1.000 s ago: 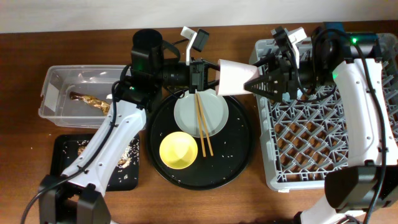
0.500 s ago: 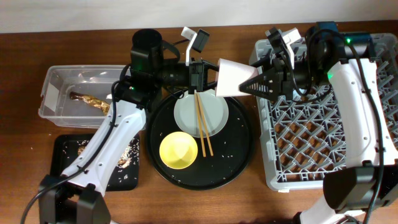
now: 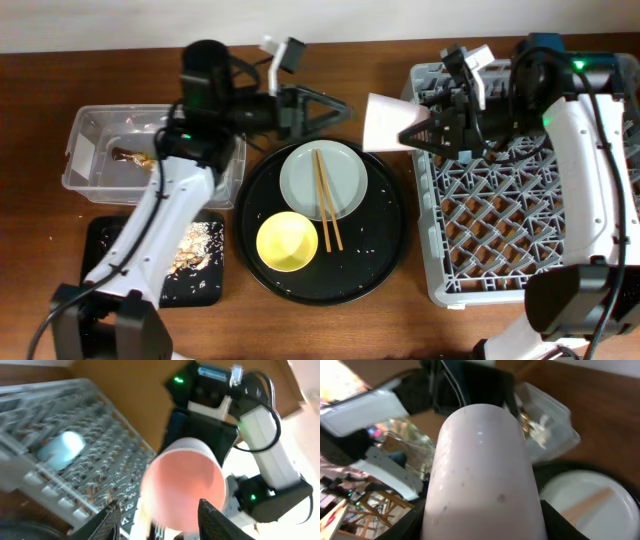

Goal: Sort waste into correct bins and load items into the dishwasher rack

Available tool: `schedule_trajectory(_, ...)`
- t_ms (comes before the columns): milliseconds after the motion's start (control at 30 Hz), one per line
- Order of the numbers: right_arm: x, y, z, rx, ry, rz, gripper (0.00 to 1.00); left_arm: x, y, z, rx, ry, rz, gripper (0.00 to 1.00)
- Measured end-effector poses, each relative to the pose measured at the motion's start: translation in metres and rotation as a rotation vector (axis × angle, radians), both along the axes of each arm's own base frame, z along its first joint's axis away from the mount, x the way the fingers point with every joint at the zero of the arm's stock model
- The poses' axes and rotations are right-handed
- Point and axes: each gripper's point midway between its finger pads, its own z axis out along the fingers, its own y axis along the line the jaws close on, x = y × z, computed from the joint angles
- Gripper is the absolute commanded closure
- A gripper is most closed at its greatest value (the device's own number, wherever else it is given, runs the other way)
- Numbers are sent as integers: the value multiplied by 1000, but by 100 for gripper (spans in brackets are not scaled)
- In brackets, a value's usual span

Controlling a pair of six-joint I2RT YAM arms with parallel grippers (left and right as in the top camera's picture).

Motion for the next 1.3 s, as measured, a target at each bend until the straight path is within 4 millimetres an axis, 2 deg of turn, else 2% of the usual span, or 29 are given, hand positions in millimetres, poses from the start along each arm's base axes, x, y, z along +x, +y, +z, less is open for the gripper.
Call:
schedule_trajectory(100, 6, -20, -14, -77, 76, -70, 56, 15, 22, -14, 32, 81, 81, 51)
schedule_trajectory(200, 11, -47, -34, -189, 184, -168, 57, 21, 38, -37, 88, 181, 151, 51)
schedule_trajectory(367, 13, -107, -76, -447, 435, -409, 57, 21, 50, -81, 245, 276, 255, 52)
schedule_trajectory(467, 6, -145, -100, -627, 595, -582, 58, 20, 57, -105, 352, 320, 320, 52)
schedule_trajectory(633, -4, -182, -117, -815, 734, -778, 59, 17, 59, -136, 529, 339, 404, 52)
schedule_trajectory(767, -6, -199, -128, -890, 785, -875, 60, 14, 54, -149, 634, 307, 443, 52)
schedule_trajectory(900, -2, -208, -146, -920, 800, -924, 60, 14, 50, -157, 712, 269, 479, 52)
schedule_trajectory(1000, 2, -212, -161, -927, 800, -941, 60, 14, 51, -160, 739, 260, 495, 52)
schedule_trajectory(1200, 10, -212, -175, -910, 780, -952, 60, 14, 55, -163, 763, 265, 511, 52)
schedule_trajectory(1300, 14, -211, -187, -907, 770, -951, 59, 13, 55, -164, 767, 270, 510, 52)
